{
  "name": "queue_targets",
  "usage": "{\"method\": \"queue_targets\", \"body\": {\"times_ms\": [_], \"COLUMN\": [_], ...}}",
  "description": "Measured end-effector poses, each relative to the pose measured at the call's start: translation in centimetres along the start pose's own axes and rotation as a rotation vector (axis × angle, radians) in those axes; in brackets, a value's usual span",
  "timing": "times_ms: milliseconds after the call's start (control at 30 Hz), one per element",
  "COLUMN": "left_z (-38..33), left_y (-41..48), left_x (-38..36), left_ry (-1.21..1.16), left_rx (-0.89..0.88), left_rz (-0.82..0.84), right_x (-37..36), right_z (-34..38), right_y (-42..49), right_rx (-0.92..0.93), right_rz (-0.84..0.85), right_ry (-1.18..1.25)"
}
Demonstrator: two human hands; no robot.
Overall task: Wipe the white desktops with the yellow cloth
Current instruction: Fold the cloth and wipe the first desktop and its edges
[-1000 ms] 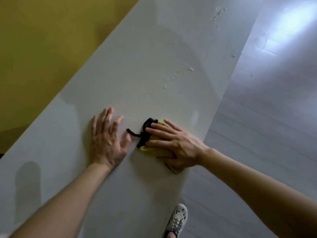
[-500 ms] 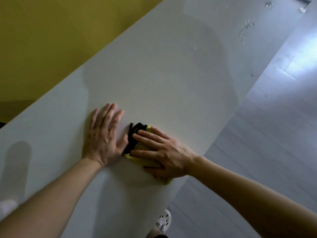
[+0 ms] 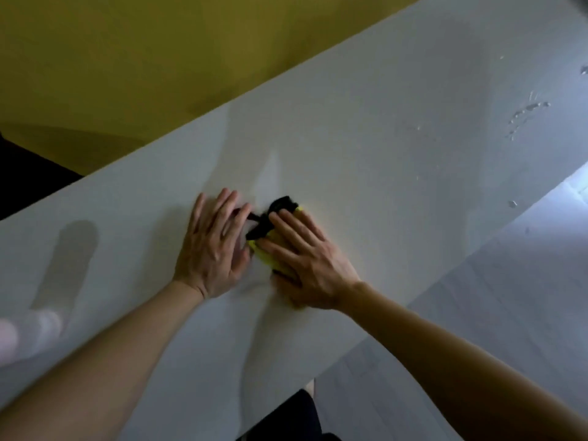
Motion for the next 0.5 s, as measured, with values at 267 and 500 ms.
{"method": "queue_targets", "body": {"times_ms": [267,500], "left_z": [0.7,0.3], "left_y": [5.4,5.9], "left_x": [1.9,0.7], "left_ry": [-0.014,-0.034], "left_rx": [0.337,0.503], "left_rz": [-0.096,-0.109], "right_x": [6.8,5.9], "right_z": [-15.3,-10.3], "right_y": [8.1,11.3], "right_rx": [-0.313,-0.227], "right_rz": [-0.039,-0.038], "right_ry": [-0.078,-0.054]}}
Point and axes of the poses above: each hand's wrist, its own y-axis towards the middle knuckle, its own x-axis out of the back of the hand, z = x × y, the point moved 1 cm from there along y, towards the middle knuckle, and after that the axes turned 10 degrees about z, right-handed, at the moved point
